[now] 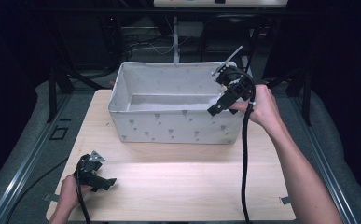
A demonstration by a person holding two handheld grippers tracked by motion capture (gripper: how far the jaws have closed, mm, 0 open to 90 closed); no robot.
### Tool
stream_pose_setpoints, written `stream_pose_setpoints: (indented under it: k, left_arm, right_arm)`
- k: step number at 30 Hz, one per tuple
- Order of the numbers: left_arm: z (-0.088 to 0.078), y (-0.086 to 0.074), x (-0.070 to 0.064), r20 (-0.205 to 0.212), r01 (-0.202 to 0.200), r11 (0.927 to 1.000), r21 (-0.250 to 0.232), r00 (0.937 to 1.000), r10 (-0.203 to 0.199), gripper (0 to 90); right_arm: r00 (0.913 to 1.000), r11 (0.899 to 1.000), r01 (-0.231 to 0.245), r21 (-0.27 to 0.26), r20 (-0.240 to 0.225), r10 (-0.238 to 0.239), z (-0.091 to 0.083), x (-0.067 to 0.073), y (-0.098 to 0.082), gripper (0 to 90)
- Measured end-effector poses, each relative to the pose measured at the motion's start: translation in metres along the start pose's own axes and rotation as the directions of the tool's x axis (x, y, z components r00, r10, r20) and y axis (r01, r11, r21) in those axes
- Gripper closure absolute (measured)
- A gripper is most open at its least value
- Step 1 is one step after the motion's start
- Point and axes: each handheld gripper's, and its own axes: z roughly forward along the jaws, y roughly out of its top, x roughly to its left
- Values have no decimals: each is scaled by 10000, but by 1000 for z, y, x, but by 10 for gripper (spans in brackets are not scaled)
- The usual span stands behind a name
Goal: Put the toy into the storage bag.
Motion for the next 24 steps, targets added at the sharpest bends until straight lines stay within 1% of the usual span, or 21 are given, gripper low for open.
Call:
stream_pose_setpoints:
  k: [3, 5, 6, 8, 13, 15, 18, 21, 22, 23, 24]
  left_arm:
    - [0, 0, -1, -12, -15, 10000, 35, 10000, 15, 10]
    - [0, 0, -1, -22, -31, 10000, 36, 10000, 31, 10]
    - [0, 0, -1, -9, 13, 10000, 10, 10000, -13, 10]
    - [0, 0, 0, -27, -24, 10000, 12, 10000, 24, 10]
    - [0, 0, -1, -19, 9, 10000, 24, 10000, -9, 10]
    - [1, 0, -1, -13, 33, 10000, 39, 10000, -33, 10]
    - [1, 0, -1, -32, -36, 10000, 72, 10000, 36, 10]
    - [0, 0, -1, -41, -28, 10000, 61, 10000, 28, 10]
    - [0, 0, -1, -34, -17, 10000, 63, 10000, 17, 9]
    - [0, 0, -1, -43, -21, 10000, 60, 10000, 21, 10]
    - [0, 0, -1, -33, -41, 10000, 67, 10000, 42, 10]
  right_arm:
    - [9999, 9998, 171, 30, 8, -171, 6, 12, -4, 49]
    - [9995, 9995, 302, -31, -92, -302, 11, 20, -8, 39]
    - [9992, 9993, 376, 15, -148, -376, 14, 24, -10, 34]
    - [9985, 9987, 508, 93, -223, -506, 19, 30, -13, 22]
    - [9962, 9973, 702, 210, -539, -690, 39, 46, -26, 7]
    - [9953, 9964, 802, 278, -565, -785, 47, 53, -32, 8]
    - [9925, 9953, 932, 276, -818, -907, 59, 64, -42, 11]
    - [9911, 9945, 1013, 263, -893, -986, 69, 72, -52, 15]
    - [9894, 9938, 1074, 294, -1010, -1040, 75, 76, -57, 19]
    - [9894, 9936, 1068, 363, -1027, -1026, 78, 78, -61, 24]
    - [9884, 9915, 1216, 461, -969, -1168, 84, 82, -66, 28]
